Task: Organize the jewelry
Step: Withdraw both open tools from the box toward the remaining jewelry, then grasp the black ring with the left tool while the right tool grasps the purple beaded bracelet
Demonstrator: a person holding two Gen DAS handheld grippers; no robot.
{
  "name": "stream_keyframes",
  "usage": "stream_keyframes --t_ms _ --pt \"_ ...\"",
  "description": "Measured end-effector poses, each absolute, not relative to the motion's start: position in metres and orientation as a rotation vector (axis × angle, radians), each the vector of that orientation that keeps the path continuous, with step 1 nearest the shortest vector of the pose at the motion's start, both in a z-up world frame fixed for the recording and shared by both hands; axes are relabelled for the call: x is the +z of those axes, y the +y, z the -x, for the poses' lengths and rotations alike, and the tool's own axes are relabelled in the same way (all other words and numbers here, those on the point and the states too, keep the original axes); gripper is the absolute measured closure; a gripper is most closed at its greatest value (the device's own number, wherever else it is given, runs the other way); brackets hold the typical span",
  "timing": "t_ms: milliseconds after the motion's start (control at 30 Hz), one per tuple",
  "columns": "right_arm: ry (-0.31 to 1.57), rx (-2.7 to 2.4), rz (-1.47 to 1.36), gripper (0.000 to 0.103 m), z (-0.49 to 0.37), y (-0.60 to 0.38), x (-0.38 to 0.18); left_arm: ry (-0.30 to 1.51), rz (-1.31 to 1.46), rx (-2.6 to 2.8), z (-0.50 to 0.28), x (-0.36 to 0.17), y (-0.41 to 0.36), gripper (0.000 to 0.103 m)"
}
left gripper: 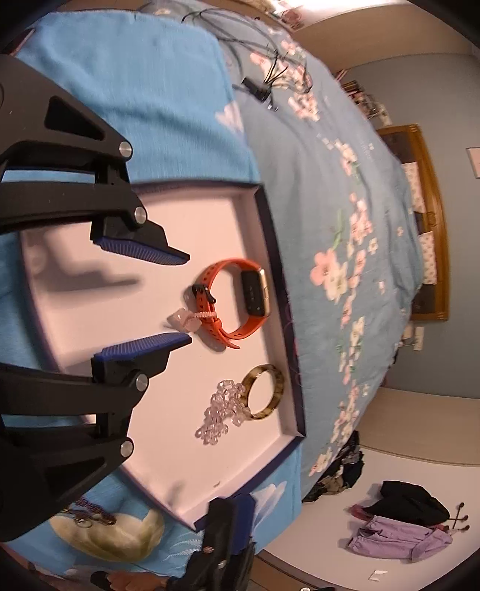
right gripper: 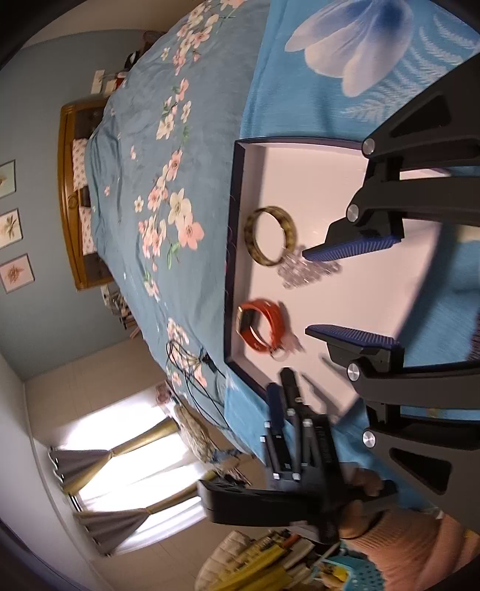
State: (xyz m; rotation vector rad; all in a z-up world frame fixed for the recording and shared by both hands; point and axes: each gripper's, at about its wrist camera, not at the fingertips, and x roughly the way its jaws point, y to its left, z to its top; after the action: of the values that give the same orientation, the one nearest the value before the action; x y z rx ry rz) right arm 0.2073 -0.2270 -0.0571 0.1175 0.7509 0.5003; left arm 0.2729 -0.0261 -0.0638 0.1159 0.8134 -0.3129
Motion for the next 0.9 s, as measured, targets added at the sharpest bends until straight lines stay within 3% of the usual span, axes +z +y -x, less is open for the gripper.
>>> stream_keyframes --t_ms 233,700,900 --pt "0.789 0.51 -0.035 0.066 -0.162 -0.231 -0.067 0.735 -0.13 -0.344 -0.217 -0.043 -0.008 0.056" --pt "0.899 0.464 -0.034 0.066 -0.123 -0.24 -0.107 0.757 -0.119 -0.416 -0.142 -0.062 0.012 0.056" --pt "0.911 0.468 -0.011 0.086 -0.122 -0.233 -0.11 0.776 -0.107 -0.441 -0.131 -0.071 0.008 0.055"
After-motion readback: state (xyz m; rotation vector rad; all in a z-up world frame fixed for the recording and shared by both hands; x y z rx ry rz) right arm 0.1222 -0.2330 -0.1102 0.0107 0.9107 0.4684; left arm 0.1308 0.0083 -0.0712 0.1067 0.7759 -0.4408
